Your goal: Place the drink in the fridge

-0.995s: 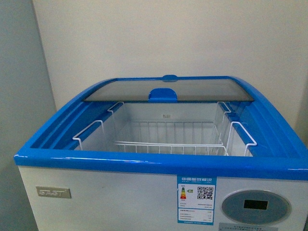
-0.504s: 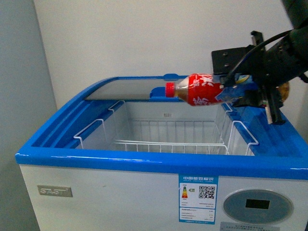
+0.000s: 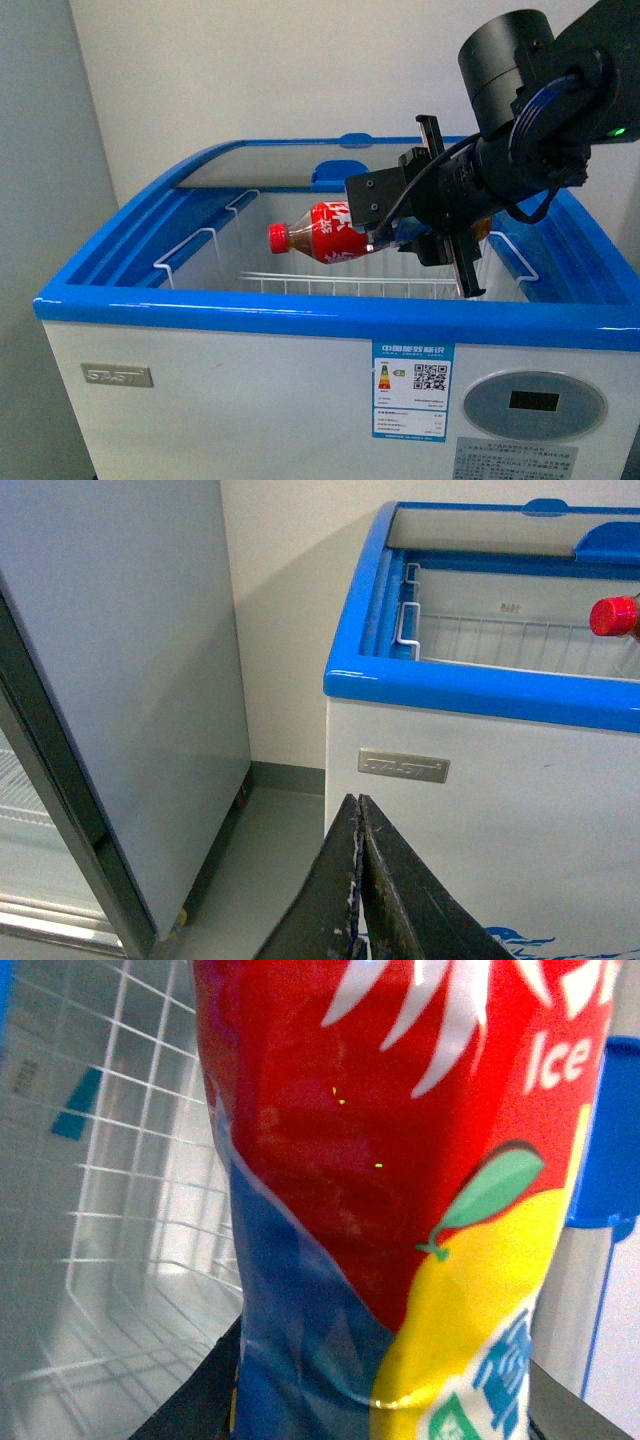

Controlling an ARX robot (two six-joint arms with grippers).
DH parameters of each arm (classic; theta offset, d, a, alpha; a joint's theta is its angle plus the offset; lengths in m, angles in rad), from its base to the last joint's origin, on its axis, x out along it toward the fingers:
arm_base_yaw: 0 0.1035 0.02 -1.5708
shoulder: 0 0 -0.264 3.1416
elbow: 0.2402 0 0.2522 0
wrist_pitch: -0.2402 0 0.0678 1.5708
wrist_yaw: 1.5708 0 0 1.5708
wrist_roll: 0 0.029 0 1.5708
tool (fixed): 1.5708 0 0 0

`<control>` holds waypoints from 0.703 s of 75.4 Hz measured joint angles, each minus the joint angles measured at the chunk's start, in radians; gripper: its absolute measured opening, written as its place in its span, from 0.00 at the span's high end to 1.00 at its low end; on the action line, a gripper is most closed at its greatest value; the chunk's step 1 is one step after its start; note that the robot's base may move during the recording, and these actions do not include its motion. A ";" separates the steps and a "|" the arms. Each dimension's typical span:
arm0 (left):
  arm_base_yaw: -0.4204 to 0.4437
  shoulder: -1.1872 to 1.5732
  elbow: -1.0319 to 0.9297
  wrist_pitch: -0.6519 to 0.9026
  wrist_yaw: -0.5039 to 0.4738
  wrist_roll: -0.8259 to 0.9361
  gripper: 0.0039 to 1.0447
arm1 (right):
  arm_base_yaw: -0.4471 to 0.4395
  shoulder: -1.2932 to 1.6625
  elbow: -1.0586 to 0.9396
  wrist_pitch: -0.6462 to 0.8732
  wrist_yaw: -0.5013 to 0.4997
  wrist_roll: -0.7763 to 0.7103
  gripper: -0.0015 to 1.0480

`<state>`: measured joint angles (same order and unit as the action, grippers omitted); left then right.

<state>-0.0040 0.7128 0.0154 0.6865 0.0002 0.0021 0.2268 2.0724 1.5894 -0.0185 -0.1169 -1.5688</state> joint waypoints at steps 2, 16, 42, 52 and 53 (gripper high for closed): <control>0.000 -0.015 0.000 -0.013 0.000 0.000 0.98 | 0.000 0.011 0.000 0.018 0.003 -0.009 0.62; 0.000 -0.133 0.000 -0.121 0.000 0.000 0.98 | -0.006 0.079 0.023 0.095 0.030 -0.061 0.62; 0.000 -0.314 0.000 -0.289 0.000 0.000 0.98 | -0.009 0.224 0.044 0.356 0.028 -0.251 0.62; 0.000 -0.367 0.000 -0.340 0.000 0.000 0.98 | -0.008 0.262 0.043 0.391 0.036 -0.280 0.62; 0.000 -0.371 0.000 -0.344 0.000 0.000 0.98 | -0.008 0.265 0.043 0.392 0.038 -0.281 0.62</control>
<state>-0.0040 0.3416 0.0151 0.3420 0.0002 0.0021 0.2188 2.3371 1.6329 0.3733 -0.0792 -1.8496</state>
